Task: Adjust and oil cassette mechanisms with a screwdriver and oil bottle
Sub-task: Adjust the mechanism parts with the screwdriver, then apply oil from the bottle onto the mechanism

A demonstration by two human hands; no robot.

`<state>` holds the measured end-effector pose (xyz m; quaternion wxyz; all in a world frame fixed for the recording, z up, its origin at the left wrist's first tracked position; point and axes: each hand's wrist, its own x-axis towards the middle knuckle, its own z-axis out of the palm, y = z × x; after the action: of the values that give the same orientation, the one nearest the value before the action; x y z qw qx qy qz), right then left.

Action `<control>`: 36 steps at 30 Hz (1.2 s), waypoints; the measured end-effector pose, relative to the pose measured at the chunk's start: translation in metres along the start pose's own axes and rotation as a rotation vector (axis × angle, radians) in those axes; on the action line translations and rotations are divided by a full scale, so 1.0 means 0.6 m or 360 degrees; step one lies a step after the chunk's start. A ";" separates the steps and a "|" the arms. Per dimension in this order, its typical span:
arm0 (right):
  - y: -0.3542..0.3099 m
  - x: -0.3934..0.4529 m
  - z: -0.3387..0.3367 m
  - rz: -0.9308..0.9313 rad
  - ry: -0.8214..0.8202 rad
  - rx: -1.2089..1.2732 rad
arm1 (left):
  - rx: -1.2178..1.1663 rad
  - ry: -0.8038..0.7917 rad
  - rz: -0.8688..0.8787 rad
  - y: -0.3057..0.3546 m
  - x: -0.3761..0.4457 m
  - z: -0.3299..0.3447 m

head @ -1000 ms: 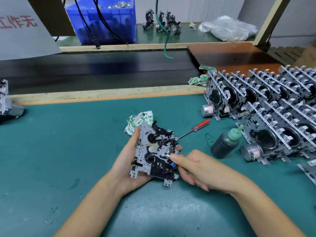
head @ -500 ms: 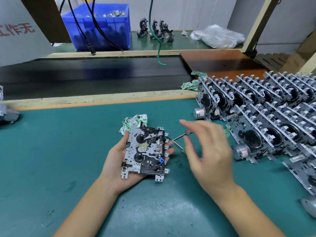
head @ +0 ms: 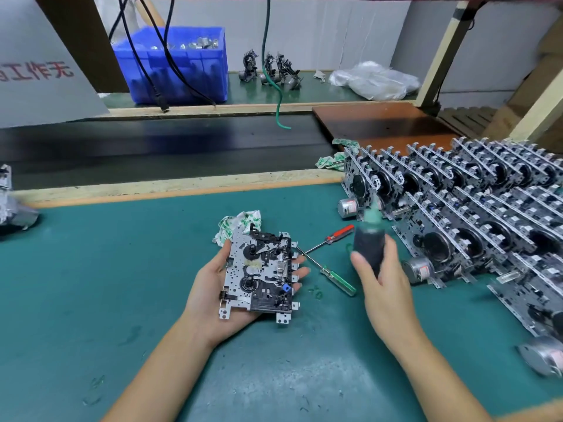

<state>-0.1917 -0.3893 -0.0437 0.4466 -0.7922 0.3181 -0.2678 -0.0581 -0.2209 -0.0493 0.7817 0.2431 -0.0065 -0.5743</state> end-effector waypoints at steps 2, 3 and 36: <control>-0.022 0.008 -0.006 -0.0110 -0.0033 0.0195 | -0.0020 0.0000 -0.0008 0.000 0.000 0.000; -0.033 0.014 -0.006 -0.0127 -0.0057 0.0272 | -0.0028 -0.0005 -0.0011 0.001 -0.001 0.000; -0.040 0.033 0.046 0.0209 0.0078 0.1126 | 0.0009 0.0021 -0.0041 0.002 -0.001 0.002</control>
<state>-0.1525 -0.3795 -0.0324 0.7017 -0.5599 0.2666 -0.3508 -0.0576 -0.2206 -0.0479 0.7735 0.2493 0.0002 -0.5828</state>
